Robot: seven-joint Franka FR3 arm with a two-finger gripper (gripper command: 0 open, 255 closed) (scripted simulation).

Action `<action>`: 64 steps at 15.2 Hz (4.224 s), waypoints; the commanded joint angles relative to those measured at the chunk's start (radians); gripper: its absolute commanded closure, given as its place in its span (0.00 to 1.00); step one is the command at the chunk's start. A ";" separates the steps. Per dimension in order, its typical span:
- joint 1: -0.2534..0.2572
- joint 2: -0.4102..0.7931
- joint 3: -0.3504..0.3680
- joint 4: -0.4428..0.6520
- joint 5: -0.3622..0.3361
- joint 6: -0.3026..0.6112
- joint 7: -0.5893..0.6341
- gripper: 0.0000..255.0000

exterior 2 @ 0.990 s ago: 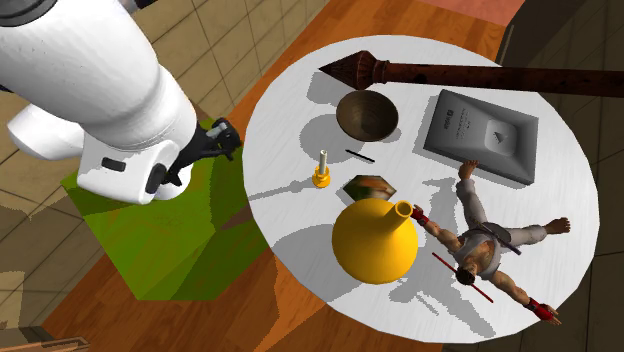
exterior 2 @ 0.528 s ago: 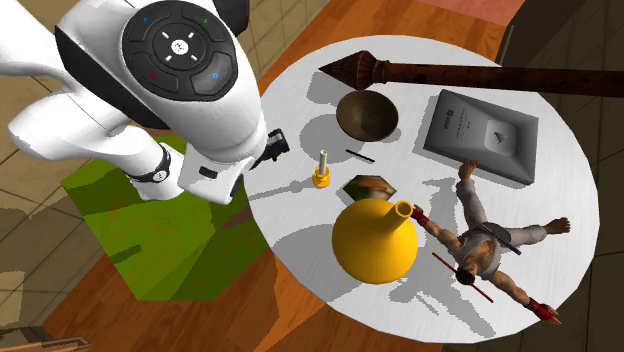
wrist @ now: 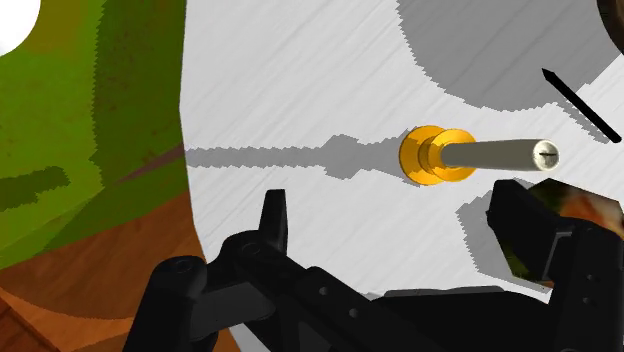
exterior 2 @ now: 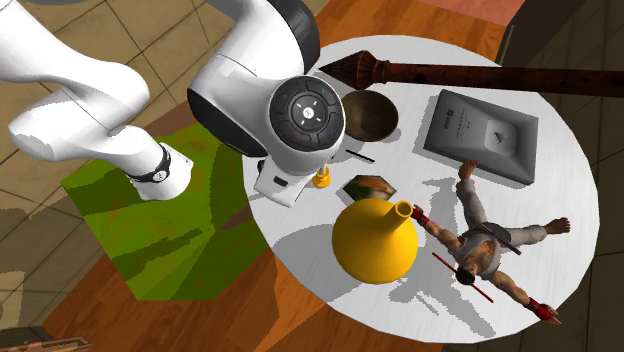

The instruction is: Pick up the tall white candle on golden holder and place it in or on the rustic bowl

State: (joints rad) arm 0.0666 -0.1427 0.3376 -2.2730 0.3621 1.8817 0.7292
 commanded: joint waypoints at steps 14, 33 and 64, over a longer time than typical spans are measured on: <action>0.060 0.292 0.062 0.072 0.032 0.217 0.147 0.00; 0.058 0.273 0.062 0.080 0.034 0.192 0.152 1.00; 0.085 0.174 0.098 0.332 0.041 -0.110 0.329 1.00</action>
State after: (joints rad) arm 0.1381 0.0048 0.4221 -1.9691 0.4080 1.7634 1.0277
